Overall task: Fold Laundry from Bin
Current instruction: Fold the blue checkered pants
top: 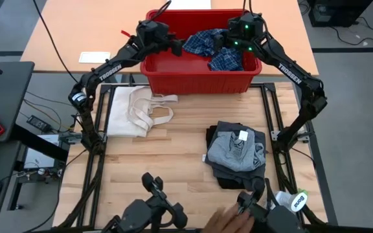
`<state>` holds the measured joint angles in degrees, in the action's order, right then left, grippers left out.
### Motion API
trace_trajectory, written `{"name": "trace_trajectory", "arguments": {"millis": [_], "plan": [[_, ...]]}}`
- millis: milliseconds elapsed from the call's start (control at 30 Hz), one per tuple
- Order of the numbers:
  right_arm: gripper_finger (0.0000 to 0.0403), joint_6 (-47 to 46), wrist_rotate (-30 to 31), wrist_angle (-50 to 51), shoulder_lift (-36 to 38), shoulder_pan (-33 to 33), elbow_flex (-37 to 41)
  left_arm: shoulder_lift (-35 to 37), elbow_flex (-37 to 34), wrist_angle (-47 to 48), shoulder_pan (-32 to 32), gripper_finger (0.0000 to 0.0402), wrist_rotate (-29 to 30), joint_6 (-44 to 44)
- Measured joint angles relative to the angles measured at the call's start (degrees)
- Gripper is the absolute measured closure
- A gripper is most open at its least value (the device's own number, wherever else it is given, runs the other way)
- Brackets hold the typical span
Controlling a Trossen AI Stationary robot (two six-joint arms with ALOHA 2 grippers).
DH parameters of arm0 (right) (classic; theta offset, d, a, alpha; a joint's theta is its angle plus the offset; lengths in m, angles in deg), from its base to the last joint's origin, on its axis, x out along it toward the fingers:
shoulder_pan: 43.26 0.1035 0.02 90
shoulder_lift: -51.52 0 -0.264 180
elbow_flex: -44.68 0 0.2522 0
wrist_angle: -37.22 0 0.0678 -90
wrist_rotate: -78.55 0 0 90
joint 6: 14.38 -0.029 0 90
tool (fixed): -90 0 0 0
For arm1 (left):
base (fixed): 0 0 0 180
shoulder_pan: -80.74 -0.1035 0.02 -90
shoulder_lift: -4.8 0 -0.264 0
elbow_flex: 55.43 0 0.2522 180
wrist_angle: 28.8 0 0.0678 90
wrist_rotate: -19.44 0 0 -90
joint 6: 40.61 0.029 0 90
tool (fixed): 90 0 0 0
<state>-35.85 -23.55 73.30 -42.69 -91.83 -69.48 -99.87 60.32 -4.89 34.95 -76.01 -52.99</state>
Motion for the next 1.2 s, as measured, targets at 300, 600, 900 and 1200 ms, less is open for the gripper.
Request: {"name": "trace_trajectory", "arguments": {"millis": [300, 600, 900, 1200], "plan": [[0.0378, -6.64, -7.21, 2.77, -0.04, -0.84, 0.0, 0.0, 0.0, 0.0, 0.41, 0.0079, 0.0, 0.07], [0.0378, -5.41, -12.53, 1.43, -0.04, -1.14, -0.02, 0.0, 0.0, -0.02, 0.45, 0.0079, 0.0, 0.07], [0.0377, -2.36, -13.11, 5.15, -0.04, -1.18, -4.48, 0.0, 0.0, 0.0, 0.45, 0.0079, 0.0, 0.07], [0.038, -1.6, -14.15, 6.43, -0.04, -1.18, -4.5, 0.02, 0.02, 0.0, 0.45, 0.0079, 0.0, 0.07]]}}
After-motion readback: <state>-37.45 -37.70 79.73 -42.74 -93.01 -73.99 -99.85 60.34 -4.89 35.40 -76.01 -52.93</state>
